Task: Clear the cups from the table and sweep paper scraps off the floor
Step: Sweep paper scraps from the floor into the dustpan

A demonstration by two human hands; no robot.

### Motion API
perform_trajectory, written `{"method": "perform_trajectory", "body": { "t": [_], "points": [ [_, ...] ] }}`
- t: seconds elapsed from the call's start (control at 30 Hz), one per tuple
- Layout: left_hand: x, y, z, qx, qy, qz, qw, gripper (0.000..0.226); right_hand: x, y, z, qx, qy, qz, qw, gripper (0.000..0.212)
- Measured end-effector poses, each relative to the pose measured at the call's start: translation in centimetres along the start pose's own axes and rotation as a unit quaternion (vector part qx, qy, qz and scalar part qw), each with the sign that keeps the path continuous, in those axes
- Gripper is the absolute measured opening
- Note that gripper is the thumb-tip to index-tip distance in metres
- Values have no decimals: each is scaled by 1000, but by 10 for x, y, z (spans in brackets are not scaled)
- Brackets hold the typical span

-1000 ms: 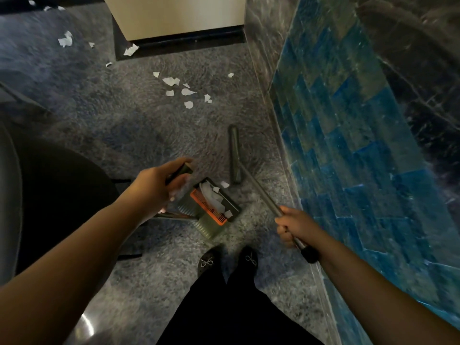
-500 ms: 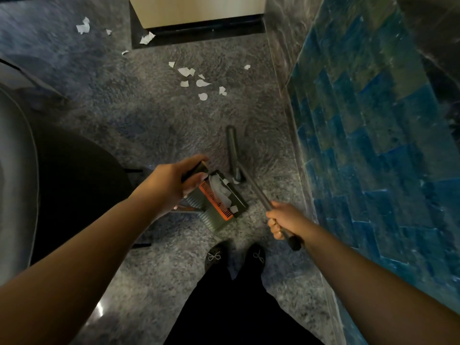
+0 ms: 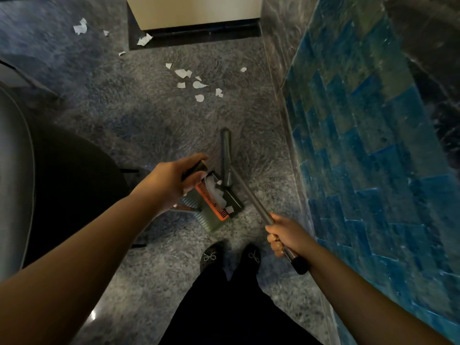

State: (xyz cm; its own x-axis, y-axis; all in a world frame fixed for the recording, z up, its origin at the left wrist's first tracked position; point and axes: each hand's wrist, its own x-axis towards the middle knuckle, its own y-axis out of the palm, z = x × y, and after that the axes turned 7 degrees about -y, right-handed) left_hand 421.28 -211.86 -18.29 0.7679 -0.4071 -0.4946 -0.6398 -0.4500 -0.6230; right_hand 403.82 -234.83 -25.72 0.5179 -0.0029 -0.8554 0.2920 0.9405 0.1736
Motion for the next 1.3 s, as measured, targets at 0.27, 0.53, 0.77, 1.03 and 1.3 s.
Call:
{"method": "perform_trajectory", "body": {
  "t": [0.27,0.53,0.77,1.03,1.3],
  "points": [
    [-9,6,4,-3,-2,0,1000,44,24,-3,9,58,7,-63,996,18],
    [-11,9,1,18,2,-1,1000,44,0,-4,8,151,76,-23,985,19],
    [-9,8,1,23,-1,-9,1000,46,-32,-11,15,178,34,-7,983,24],
    [-7,8,5,23,7,-9,1000,43,8,-16,20,-22,-26,-67,997,35],
    [-3,10,4,12,3,-13,1000,44,28,-10,11,17,46,-47,998,34]
  ]
}}
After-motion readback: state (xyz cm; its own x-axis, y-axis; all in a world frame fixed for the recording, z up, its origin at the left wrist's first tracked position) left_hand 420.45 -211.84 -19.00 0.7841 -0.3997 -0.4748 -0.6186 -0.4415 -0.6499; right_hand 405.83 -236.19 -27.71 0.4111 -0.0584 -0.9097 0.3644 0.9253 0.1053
